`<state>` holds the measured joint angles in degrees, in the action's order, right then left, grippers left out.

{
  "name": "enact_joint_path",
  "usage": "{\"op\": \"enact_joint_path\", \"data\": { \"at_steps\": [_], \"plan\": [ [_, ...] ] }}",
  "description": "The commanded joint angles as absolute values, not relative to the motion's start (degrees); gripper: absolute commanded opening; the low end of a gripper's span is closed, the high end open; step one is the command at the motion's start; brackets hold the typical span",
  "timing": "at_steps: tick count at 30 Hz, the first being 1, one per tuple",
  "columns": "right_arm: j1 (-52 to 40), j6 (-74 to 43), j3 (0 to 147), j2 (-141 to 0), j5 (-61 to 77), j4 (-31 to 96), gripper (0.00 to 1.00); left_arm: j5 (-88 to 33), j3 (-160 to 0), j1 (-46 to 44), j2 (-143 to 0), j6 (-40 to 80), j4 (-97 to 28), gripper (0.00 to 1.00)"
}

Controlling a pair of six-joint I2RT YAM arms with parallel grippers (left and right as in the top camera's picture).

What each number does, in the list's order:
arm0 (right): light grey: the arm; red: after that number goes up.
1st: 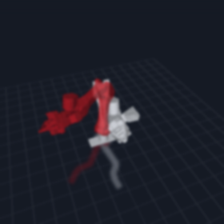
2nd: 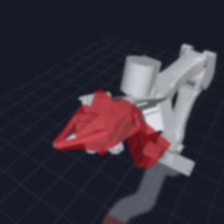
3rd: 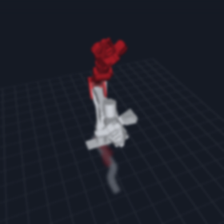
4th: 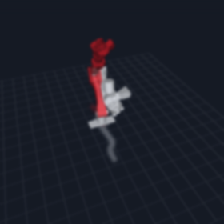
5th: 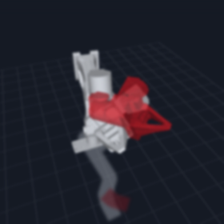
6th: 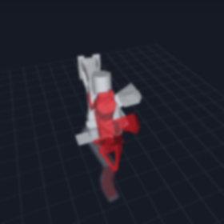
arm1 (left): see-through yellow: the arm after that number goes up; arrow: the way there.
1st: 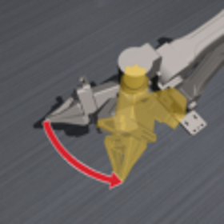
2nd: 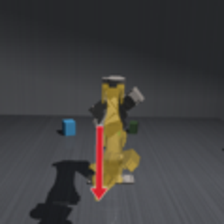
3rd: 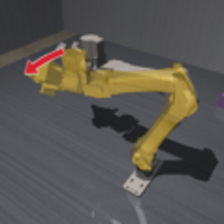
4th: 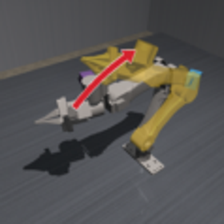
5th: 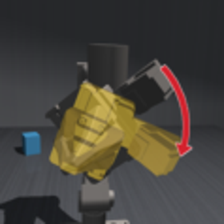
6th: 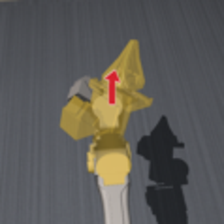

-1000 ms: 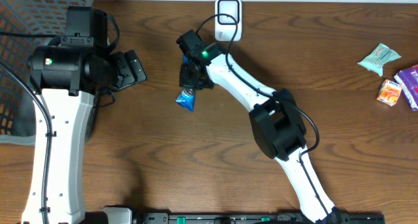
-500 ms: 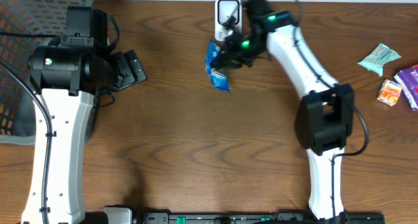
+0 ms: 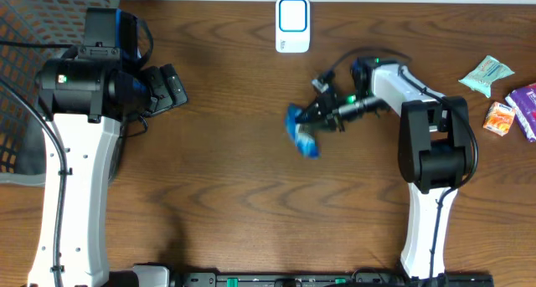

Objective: Scan the item barcode

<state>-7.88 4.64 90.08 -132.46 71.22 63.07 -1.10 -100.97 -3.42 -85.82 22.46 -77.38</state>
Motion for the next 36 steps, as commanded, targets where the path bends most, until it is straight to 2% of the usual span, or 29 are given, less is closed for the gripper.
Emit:
{"op": "enact_joint_path", "data": {
  "at_steps": [1,4,6,14,18,22,27,31,32,36],
  "plan": [
    [-4.71,3.27,87.83,-131.7,60.88,63.13,0.35,-0.19,-101.12,-3.18,-86.11,22.09,-77.54,0.98],
    [-3.2,-3.95,88.16,-131.37,42.61,65.01,0.39,-0.19,-101.12,-3.18,-86.11,22.09,-77.56,0.98],
    [-2.42,-4.69,89.17,-130.37,36.25,66.74,0.41,-0.19,-101.12,-3.18,-86.11,22.11,-77.56,0.98],
    [-3.9,-5.69,94.0,-119.0,25.45,67.72,0.45,-0.19,-101.1,-3.18,-86.11,22.09,-77.56,0.98],
    [-10.02,-5.52,94.13,-110.98,17.93,65.71,0.53,-0.19,-101.1,-3.18,-86.11,22.09,-77.56,0.98],
    [-17.63,-5.5,94.11,-108.03,14.37,65.04,0.52,-0.19,-101.12,-3.18,-86.11,22.11,-77.56,0.98],
    [-27.14,-6.94,92.75,-108.86,10.66,63.83,0.35,-0.19,-101.12,-3.18,-86.11,22.11,-77.56,0.98],
    [-31.77,-15.73,91.98,-109.91,-1.61,63.46,0.04,-0.19,-101.12,-3.18,-86.11,22.11,-77.56,0.98],
    [-32.42,-17.17,91.92,-110.19,-3.77,63.42,0.01,-0.19,-101.12,-3.18,-86.11,22.11,-77.56,0.98],
    [-33.1,-20.1,91.66,-110.72,-4.05,62.04,0.01,-0.19,-101.12,-3.18,-86.11,22.11,-77.54,0.98]
  ]
}}
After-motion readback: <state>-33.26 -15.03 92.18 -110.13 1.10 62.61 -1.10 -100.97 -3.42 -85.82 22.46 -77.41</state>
